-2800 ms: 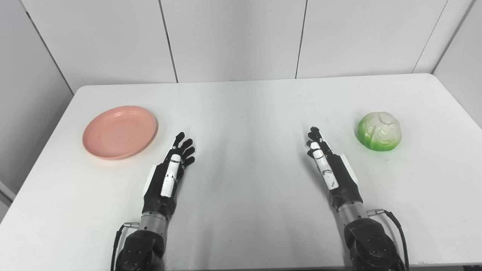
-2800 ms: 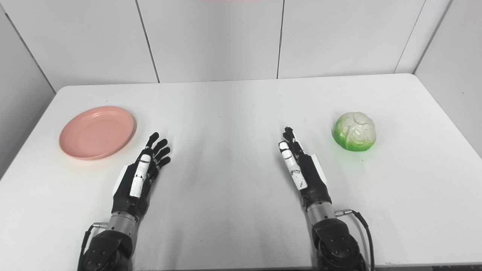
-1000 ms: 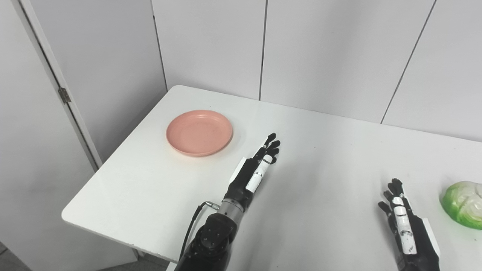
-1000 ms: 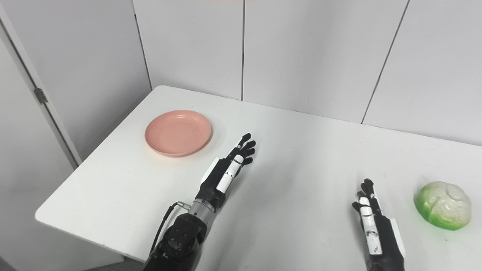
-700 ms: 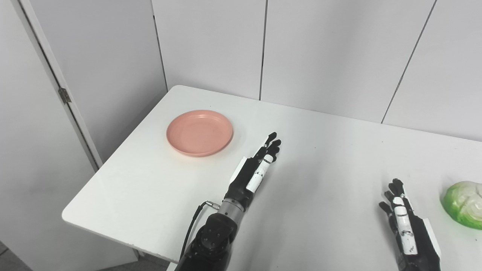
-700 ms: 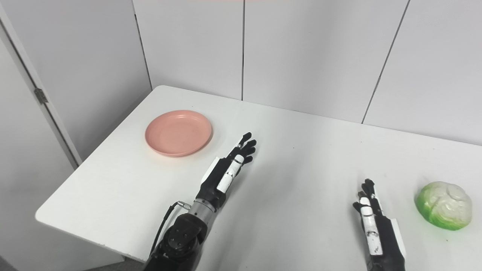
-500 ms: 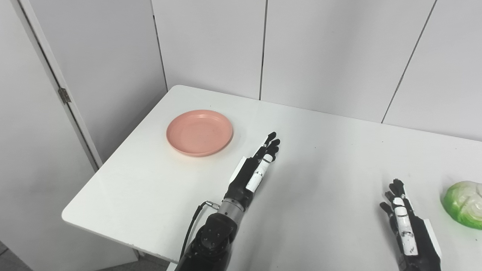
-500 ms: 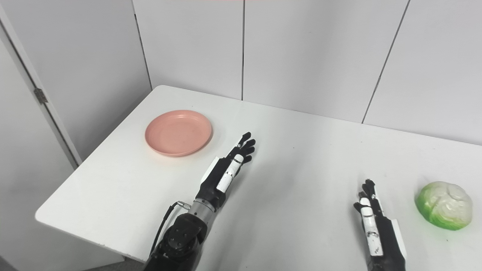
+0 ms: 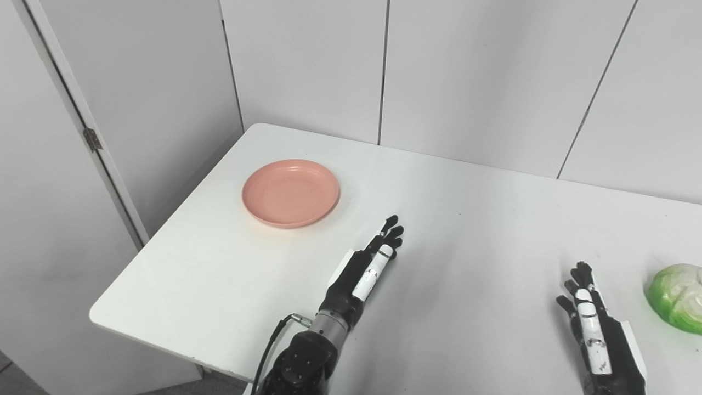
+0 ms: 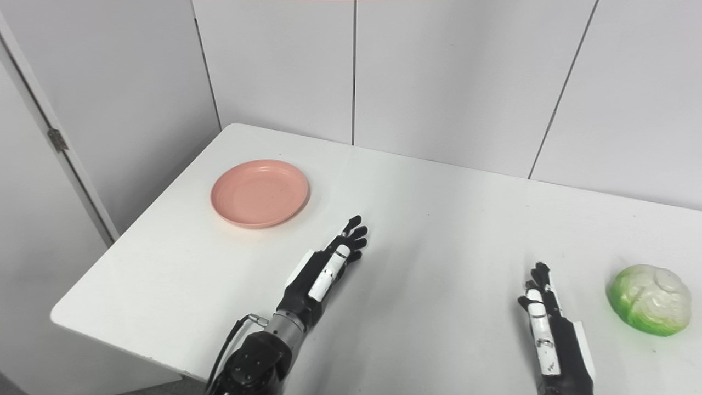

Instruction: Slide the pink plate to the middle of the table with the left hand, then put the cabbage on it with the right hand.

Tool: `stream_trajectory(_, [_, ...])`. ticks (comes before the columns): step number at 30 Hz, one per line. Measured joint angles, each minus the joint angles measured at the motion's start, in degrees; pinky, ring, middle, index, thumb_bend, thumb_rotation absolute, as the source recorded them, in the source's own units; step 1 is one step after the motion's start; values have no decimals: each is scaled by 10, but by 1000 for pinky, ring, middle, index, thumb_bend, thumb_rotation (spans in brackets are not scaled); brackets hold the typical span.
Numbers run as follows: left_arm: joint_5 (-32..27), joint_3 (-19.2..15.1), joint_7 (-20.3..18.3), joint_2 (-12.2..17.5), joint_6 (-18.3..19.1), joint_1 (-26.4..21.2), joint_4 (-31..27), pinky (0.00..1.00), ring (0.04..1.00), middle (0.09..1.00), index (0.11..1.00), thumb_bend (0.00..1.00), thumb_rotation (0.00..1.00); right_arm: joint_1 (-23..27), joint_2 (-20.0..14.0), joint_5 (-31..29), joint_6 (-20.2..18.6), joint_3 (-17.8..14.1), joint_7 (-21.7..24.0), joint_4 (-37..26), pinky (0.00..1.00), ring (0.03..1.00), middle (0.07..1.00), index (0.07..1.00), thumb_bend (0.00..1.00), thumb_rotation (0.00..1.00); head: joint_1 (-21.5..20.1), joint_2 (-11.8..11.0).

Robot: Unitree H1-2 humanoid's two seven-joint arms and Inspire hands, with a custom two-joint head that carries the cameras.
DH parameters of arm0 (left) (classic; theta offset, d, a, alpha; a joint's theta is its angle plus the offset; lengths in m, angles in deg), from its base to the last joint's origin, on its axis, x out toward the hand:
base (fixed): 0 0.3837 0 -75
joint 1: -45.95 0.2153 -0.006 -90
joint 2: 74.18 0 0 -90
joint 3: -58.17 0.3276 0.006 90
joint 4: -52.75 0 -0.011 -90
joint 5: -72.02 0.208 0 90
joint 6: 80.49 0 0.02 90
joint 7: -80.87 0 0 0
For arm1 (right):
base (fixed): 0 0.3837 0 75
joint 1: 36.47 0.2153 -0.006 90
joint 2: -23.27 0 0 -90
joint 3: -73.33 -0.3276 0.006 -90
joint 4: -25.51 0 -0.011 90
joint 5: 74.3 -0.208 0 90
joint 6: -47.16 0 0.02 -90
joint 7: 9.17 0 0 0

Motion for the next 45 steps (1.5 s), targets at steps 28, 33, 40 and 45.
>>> stream_trajectory(28, [-97,-202,13,171,86,-200,-29,887,888,891,892,483,1000,1,3,0,-2,1,-4,-2,1000,994,1000,1000,116,1000,5,2])
stream_trajectory(33, [-106,-228,22,194,86,-214,16,880,879,889,886,469,1000,1,4,-1,-2,2,-5,-2,1000,993,1000,1000,107,1000,7,3])
stream_trajectory(40, [-112,-253,35,219,84,-233,67,883,888,890,889,463,1000,1,4,0,-4,2,-6,-3,1000,995,1000,1000,105,1000,9,3])
stream_trajectory(45, [-113,-267,36,235,84,-233,109,923,922,915,921,465,1000,1,3,0,-5,3,-6,-3,1000,996,1000,1000,113,1000,6,4])
